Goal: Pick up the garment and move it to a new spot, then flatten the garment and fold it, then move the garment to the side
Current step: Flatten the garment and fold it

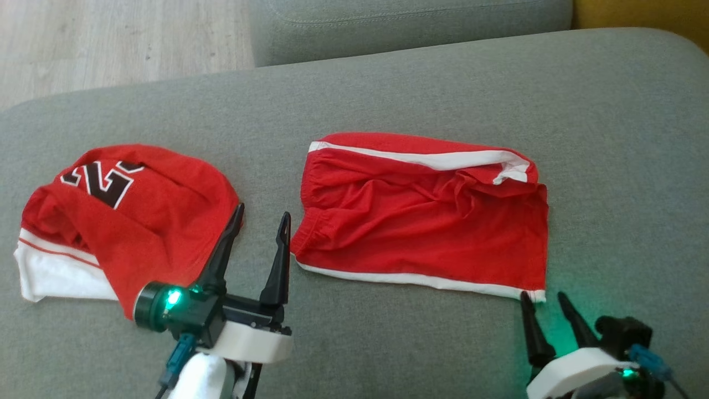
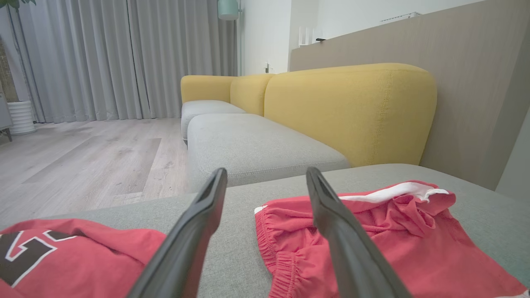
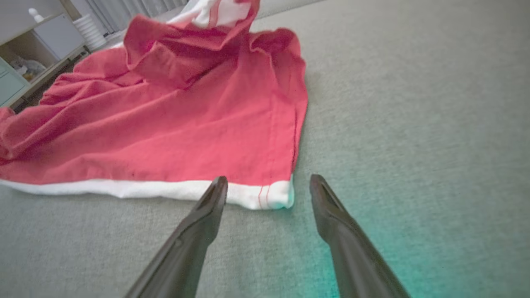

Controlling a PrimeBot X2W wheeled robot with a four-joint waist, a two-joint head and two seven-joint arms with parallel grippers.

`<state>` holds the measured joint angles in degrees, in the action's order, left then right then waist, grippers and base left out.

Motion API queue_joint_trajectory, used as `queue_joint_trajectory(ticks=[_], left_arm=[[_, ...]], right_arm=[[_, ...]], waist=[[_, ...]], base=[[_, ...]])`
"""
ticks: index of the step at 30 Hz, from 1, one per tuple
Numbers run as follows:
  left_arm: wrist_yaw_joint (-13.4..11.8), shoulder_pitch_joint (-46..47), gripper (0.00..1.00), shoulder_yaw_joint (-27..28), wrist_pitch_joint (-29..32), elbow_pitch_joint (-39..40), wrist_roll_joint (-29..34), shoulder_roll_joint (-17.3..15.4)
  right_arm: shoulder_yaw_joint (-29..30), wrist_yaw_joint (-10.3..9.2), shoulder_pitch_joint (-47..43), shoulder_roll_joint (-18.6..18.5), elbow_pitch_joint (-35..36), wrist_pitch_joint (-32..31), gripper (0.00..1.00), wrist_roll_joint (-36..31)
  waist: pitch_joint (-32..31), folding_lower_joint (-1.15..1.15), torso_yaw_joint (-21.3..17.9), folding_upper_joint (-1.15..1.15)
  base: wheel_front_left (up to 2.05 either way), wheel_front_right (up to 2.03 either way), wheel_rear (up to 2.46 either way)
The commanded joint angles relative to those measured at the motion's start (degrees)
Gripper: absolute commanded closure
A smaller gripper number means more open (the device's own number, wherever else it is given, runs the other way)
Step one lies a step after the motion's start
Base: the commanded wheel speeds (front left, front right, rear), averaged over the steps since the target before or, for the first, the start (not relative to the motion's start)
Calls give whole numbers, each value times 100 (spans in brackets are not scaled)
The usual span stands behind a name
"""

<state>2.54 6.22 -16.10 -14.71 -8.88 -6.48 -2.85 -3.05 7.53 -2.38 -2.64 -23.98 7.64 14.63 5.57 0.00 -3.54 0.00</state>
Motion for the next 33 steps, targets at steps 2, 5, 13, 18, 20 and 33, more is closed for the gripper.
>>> queue_joint_trajectory(ticks=[2, 5, 13, 18, 20, 33], left_arm=[[20, 287, 0, 172, -29, 174, 69, -6], [28, 304, 0, 184, -29, 169, 86, -6], [47, 318, 0, 215, -29, 138, 112, -5], [43, 301, 0, 227, -29, 98, 123, -5], [42, 300, 0, 226, -29, 86, 128, -5], [103, 409, 0, 93, -29, -478, 417, -251]], right_arm=[[-210, -4, 163, -24, 68, -36, 0, 74], [-260, -4, 223, -24, -33, -79, 0, 101], [-346, -4, 348, -24, -222, -44, 0, 121], [-381, -4, 409, -24, -287, 12, 0, 111], [-384, -4, 421, -24, -298, 17, 0, 109], [43, -4, 546, -24, -265, 121, 100, -88]], waist=[[32, 0, 32, 0], [67, 0, 71, 0], [99, 0, 130, 0], [86, 0, 122, 0], [87, 0, 121, 0], [164, 0, 123, 0]], base=[[0, 0, 0], [0, 0, 0], [0, 0, 0], [0, 0, 0], [0, 0, 0], [0, 0, 0]])
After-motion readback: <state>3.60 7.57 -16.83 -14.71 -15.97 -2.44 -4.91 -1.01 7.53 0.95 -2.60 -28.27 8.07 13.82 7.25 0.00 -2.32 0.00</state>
